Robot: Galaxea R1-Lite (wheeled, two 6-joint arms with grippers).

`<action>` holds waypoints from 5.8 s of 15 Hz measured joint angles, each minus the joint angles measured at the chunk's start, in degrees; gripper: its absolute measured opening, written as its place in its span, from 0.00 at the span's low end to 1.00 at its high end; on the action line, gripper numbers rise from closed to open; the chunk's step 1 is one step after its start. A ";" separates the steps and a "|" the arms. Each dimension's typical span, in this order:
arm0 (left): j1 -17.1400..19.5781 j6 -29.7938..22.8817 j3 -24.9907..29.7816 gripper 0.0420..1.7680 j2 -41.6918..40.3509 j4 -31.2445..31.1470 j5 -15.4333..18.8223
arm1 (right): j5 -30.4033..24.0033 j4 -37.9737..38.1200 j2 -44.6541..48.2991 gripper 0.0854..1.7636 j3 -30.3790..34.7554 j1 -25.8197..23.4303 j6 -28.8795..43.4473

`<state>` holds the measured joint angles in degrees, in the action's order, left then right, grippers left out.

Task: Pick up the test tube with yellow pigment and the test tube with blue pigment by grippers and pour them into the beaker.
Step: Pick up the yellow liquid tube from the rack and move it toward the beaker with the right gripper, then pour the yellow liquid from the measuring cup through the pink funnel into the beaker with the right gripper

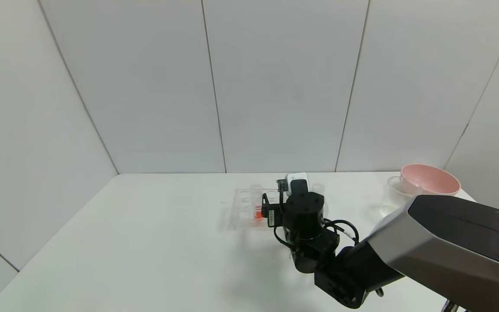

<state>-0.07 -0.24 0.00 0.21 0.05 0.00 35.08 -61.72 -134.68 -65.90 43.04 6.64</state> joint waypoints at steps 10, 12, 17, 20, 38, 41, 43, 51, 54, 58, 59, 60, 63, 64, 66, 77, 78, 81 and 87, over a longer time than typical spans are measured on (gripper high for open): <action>-0.02 0.00 0.00 1.00 0.00 0.02 0.00 | -4.11 -2.95 -0.05 0.69 2.93 -1.99 0.02; -0.02 0.00 0.00 1.00 0.00 0.00 0.00 | -4.16 -3.06 -0.02 0.54 3.10 -1.99 0.02; -0.02 0.00 0.00 1.00 0.00 0.02 0.00 | -4.24 -3.15 0.15 0.25 3.30 -2.04 0.05; -0.02 0.02 0.00 1.00 0.00 0.02 0.00 | -4.22 -3.19 0.23 0.25 3.50 -2.04 0.02; -0.02 0.02 0.00 1.00 0.00 0.02 0.00 | -6.81 -0.55 13.92 0.25 6.23 -0.77 -7.07; -0.02 0.02 0.00 1.00 0.00 0.00 0.00 | -6.79 -0.52 14.09 0.25 6.21 -0.35 -7.55; 0.00 0.00 0.00 1.00 0.00 0.02 0.00 | -6.84 -0.52 14.42 0.25 6.18 -0.16 -7.75; -0.02 0.02 0.00 1.00 0.00 0.02 0.02 | -34.54 7.36 25.81 0.25 16.81 -4.82 -9.33; 0.00 0.00 0.00 1.00 0.00 0.02 0.00 | -51.22 11.23 31.62 0.25 20.39 -14.21 -9.75; -0.02 0.00 0.00 1.00 0.00 0.00 0.00 | -71.31 15.76 34.68 0.25 21.11 -29.95 -15.62; -0.02 0.00 0.00 1.00 0.00 0.02 0.00 | -75.97 18.40 34.88 0.25 20.37 -33.65 -17.48; -0.02 0.02 0.00 1.00 0.00 0.02 0.00 | -80.02 22.17 34.90 0.25 18.94 -36.99 -19.36; -0.02 0.00 0.00 1.00 0.00 0.00 0.00 | -85.77 35.80 33.80 0.25 11.14 -44.01 -25.72; -0.02 0.00 0.00 1.00 0.00 0.00 0.00 | -87.00 41.75 33.09 0.25 7.75 -45.98 -28.92; -0.02 0.02 0.00 1.00 0.00 0.02 0.00 | -88.92 53.19 31.40 0.25 1.11 -49.37 -37.53; -0.02 0.02 0.00 1.00 0.00 0.02 0.00 | -81.91 94.45 18.59 0.25 -35.30 -59.11 -63.49; -0.02 0.02 0.00 1.00 0.00 0.02 0.02 | -79.69 98.54 17.35 0.25 -38.58 -59.79 -66.52; -0.02 0.02 0.00 1.00 0.00 0.02 0.00 | -76.90 104.78 13.85 0.25 -46.67 -60.65 -70.11; -0.02 0.00 0.00 1.00 0.00 0.02 0.00 | -72.74 104.56 11.19 0.25 -48.57 -59.72 -72.57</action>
<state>-0.10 -0.24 0.00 0.21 0.07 0.00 -37.66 42.84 -123.49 -114.47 -16.68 -65.93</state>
